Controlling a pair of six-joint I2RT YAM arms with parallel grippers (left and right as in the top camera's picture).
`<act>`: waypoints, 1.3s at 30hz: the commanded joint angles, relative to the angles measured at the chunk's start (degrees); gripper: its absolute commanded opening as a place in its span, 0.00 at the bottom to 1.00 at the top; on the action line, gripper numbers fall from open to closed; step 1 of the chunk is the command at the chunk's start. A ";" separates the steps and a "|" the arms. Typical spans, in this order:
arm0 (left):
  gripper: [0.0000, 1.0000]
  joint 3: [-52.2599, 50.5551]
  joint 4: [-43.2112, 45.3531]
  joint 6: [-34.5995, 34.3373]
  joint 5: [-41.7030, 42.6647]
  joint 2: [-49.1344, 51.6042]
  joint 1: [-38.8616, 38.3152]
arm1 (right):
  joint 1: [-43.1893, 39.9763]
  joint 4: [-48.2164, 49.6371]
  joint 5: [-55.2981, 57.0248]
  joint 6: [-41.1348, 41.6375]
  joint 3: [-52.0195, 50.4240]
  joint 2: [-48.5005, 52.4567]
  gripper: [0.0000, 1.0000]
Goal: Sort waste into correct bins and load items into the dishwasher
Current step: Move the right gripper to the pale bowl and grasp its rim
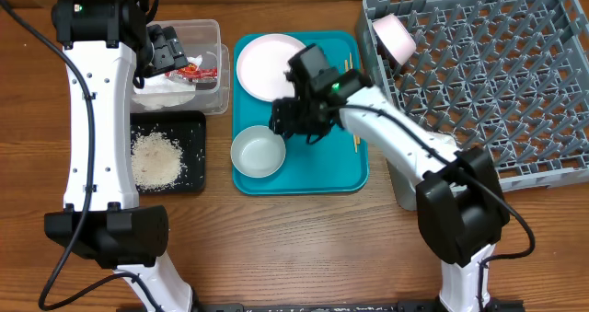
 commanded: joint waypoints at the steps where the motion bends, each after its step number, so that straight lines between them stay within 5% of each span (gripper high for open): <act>1: 1.00 0.33 0.04 -0.39 0.04 0.44 0.31 | 2.40 0.31 7.96 6.78 -1.79 -0.63 0.70; 15: 1.00 0.33 0.04 -0.42 0.04 0.44 0.31 | 4.63 -0.83 11.06 8.87 -3.72 1.92 0.25; 39: 1.00 0.33 0.04 -0.39 0.04 0.44 0.31 | 4.66 -0.96 12.48 8.85 -3.76 3.76 0.16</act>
